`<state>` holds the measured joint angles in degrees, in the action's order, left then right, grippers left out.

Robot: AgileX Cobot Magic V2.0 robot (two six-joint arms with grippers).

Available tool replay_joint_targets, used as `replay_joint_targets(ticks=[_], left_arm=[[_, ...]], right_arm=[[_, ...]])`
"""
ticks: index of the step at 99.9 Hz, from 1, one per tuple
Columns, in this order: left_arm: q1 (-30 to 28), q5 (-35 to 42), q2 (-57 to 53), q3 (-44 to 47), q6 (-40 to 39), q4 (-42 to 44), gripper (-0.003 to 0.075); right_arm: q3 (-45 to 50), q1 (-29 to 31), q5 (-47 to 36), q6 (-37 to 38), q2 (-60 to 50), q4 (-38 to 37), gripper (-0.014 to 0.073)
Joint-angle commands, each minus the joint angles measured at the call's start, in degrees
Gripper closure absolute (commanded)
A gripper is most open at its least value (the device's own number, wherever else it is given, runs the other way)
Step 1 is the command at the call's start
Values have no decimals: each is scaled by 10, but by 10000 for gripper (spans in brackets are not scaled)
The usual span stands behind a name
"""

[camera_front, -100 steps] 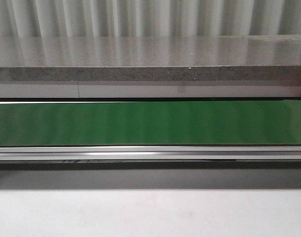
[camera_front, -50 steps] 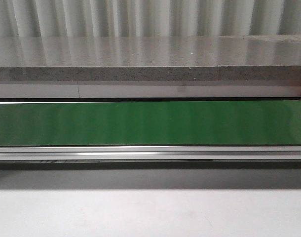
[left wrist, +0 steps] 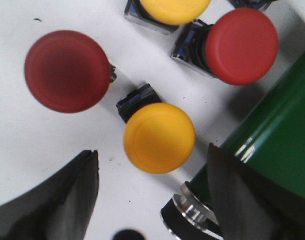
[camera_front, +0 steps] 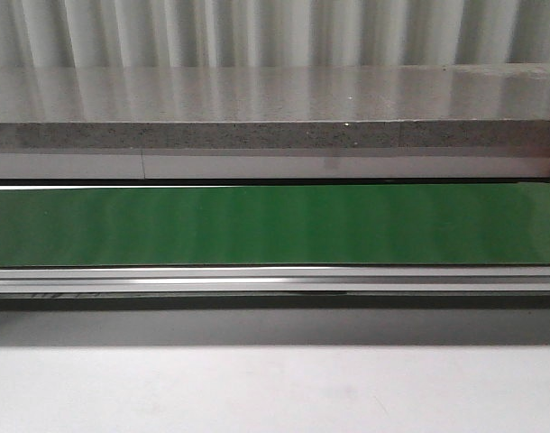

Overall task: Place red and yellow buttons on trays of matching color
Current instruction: 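Lower the left gripper onto another yellow button and grasp it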

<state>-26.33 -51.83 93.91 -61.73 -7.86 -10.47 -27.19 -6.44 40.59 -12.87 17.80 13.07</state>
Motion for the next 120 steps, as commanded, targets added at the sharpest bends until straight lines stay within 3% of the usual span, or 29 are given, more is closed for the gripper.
replay_joint_targets(ticks=[1,25,51,65,88,120], left_arm=[[-2,16,0,-17,-8,-16,280],[-2,48,32,-17,-8,-18,300],[-2,58,31,-17,-1,-18,563],[-2,43,10,-17,28,-18,644],[17,-13,-73,-17,96,-15,650],[104,-43,-108,-63,100,-9,650]], right_arm=[[-15,-1,-39,-7,4,1,661],[-15,-1,-39,-7,4,1,661],[-15,-1,-39,-7,4,1,661],[-15,-1,-39,-7,4,1,661],[-15,-1,-39,-7,4,1,661],[-15,-1,-39,-7,4,1,661]])
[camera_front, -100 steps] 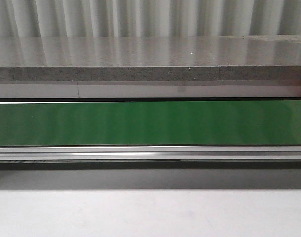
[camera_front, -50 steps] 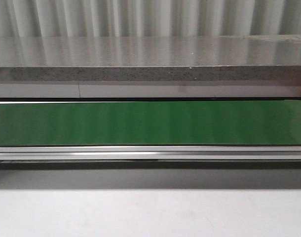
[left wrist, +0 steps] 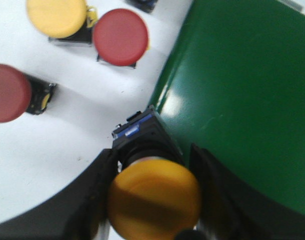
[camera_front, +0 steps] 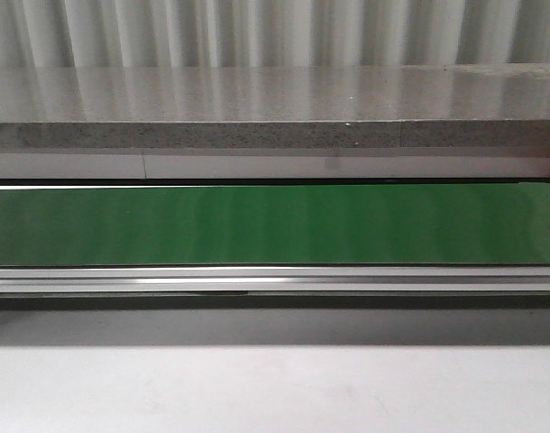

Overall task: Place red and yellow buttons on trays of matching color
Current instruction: 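Lower the left gripper onto another yellow button and grasp it, then set the yellow button on the belt and open the left gripper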

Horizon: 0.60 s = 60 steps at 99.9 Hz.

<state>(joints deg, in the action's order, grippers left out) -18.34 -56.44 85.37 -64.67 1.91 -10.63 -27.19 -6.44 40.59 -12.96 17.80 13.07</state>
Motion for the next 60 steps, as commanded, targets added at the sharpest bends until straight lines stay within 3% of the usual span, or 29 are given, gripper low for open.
replay_joint_targets(ticks=[1,22,43,50,60], left_arm=[[29,3,-22,-35,3,-8,650],[77,-26,13,-74,3,-8,649],[84,-65,69,-121,3,-8,627],[84,-75,81,-133,3,-10,549],[84,-75,84,-142,3,-15,353]], right_arm=[[-15,-1,-39,-6,4,1,661],[-15,-1,-39,-6,4,1,661],[-15,-1,-39,-6,4,1,661],[-15,-1,-39,-6,4,1,661],[-15,-1,-39,-6,4,1,661]])
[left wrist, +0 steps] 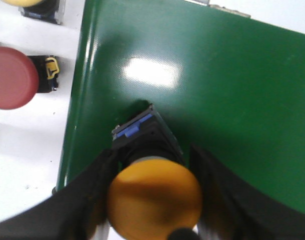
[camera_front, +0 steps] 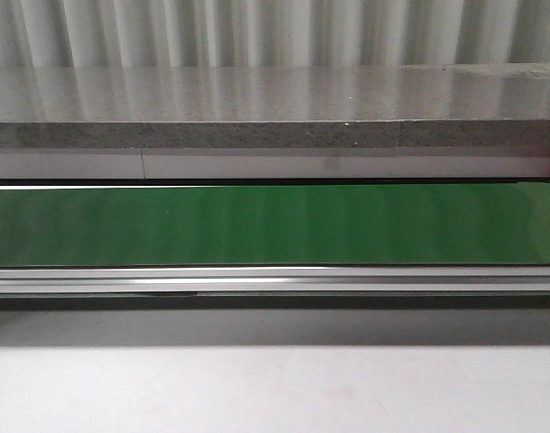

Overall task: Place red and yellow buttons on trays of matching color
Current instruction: 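Set the yellow button on the belt and open the left gripper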

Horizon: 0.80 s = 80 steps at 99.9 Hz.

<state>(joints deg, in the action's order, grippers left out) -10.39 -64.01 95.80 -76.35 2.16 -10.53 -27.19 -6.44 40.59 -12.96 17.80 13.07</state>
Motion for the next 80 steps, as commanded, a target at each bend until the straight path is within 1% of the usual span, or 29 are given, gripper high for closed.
replay_joint_targets(ticks=[1,2,4,9,16,25,35,47,65,80], left_arm=[[5,1,-21,-26,0,-16,339],[5,1,-21,-26,0,-16,311],[5,1,-21,-29,0,-17,283],[5,1,-21,-34,0,-24,188],[5,1,-21,-46,0,-38,123],[5,1,-21,-65,0,-50,125],[5,-6,-27,-85,0,-52,146],[-3,-25,-41,-89,-31,-23,155],[-41,-66,-45,-89,-48,40,155],[-91,-68,-44,-79,-49,45,155]], right_arm=[[-15,-1,-39,-6,4,1,661],[-15,-1,-39,-6,4,1,661],[-15,-1,-39,-6,4,1,661],[-15,-1,-39,-6,4,1,661],[-15,-1,-39,-6,4,1,661],[-15,-1,-39,-6,4,1,661],[-15,-1,-39,-6,4,1,661],[-15,-1,-39,-6,4,1,661],[-15,-1,-39,-6,4,1,661],[-15,-1,-39,-6,4,1,661]])
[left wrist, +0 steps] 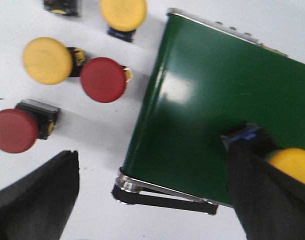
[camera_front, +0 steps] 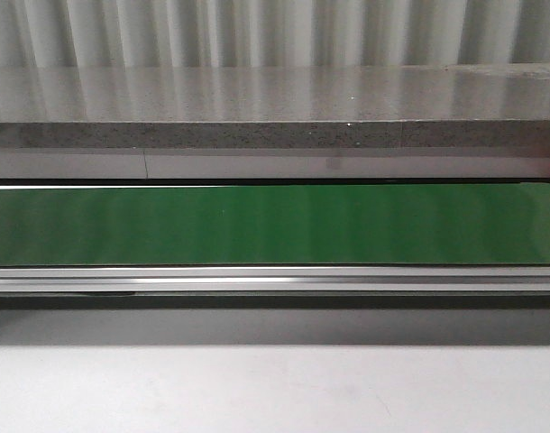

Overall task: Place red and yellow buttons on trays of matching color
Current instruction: 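Set the yellow button on the belt and open the left gripper, then lower the left gripper onto a red button and grasp it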

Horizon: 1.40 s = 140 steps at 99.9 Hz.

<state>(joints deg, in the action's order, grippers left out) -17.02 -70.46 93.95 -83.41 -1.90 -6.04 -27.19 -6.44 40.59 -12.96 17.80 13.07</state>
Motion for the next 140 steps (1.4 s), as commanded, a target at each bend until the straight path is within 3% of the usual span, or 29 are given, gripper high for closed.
replay_joint_targets(ticks=[1,39,65,99,140], left_arm=[[-28,-3,-25,-8,-11,0,155],[-140,56,-17,85,-12,-1,155],[-143,62,56,76,-12,-1,155],[-143,168,115,75,-12,-1,166],[-138,177,116,75,-2,-7,612]], right_arm=[[-15,-1,-39,-6,4,1,661],[-15,-1,-39,-6,4,1,661],[-15,-1,-39,-6,4,1,661],[-15,-1,-39,-6,4,1,661],[-15,-1,-39,-6,4,1,661]])
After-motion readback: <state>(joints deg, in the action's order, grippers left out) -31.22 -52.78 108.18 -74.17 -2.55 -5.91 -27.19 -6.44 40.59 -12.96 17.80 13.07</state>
